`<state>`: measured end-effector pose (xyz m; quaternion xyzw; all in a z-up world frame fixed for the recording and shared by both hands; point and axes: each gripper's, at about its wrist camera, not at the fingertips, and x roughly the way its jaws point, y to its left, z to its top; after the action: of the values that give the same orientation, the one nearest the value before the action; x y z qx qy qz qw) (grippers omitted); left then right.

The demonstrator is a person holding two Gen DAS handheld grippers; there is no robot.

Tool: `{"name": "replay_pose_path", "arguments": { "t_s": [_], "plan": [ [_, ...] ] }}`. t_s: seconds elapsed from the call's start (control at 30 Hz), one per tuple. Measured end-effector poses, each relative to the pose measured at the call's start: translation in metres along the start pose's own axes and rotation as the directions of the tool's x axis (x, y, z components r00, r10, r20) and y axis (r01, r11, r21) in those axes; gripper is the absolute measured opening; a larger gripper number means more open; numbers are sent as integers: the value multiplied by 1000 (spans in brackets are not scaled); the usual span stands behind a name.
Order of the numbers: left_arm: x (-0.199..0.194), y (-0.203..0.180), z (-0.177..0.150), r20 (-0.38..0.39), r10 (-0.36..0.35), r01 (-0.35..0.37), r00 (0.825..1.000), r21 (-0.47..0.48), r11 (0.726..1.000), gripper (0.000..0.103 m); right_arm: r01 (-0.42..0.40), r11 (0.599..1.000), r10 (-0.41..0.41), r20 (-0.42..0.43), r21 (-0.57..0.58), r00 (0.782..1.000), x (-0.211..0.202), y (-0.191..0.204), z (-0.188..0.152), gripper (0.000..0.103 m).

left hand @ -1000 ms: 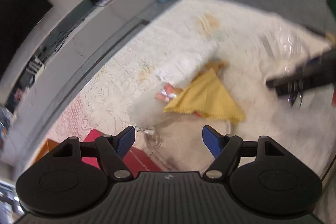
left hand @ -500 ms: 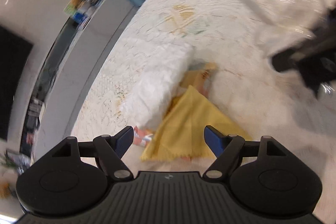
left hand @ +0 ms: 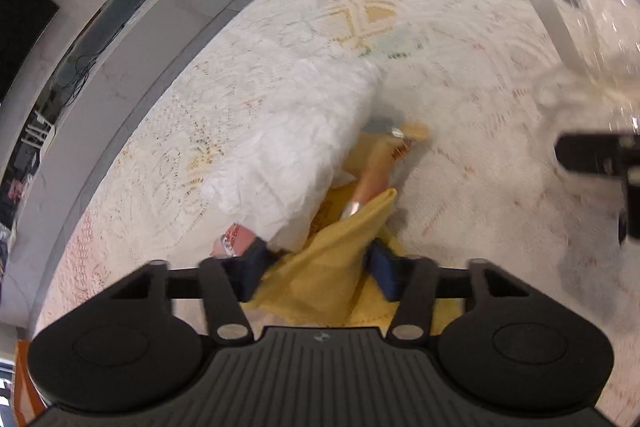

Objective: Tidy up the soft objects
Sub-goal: 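Grasp the yellow cloth with the left tool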

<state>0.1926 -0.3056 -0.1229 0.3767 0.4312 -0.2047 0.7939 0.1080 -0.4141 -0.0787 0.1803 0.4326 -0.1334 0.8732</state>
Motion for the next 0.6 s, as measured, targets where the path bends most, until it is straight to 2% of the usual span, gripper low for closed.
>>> {"name": "replay_pose_path", "arguments": {
  "t_s": [0.1,0.13,0.17,0.3,0.47,0.6],
  "plan": [
    [-6,0,1,-27,-25,25,999,-9,1000,33,-5,1000,5,1,14,1000,0,-2,-1,58],
    [-9,0,2,-36,-42,42,998,-11,999,22,-5,1000,5,1,12,1000,-1,-2,-1,58],
    [-13,0,3,-43,-54,53,998,-12,999,15,-4,1000,4,1,10,1000,-1,-2,-1,58],
    [-28,-8,3,-51,-32,33,998,23,999,7,-1,1000,1,-2,6,1000,1,-1,1,58],
    [-50,-10,1,-10,-3,4,1000,52,999,7,-8,1000,8,3,-5,1000,0,0,-1,58],
    [-65,-3,0,7,2,-3,1000,16,1000,7,-17,1000,17,4,-4,1000,-2,-1,-2,58]
  ]
}}
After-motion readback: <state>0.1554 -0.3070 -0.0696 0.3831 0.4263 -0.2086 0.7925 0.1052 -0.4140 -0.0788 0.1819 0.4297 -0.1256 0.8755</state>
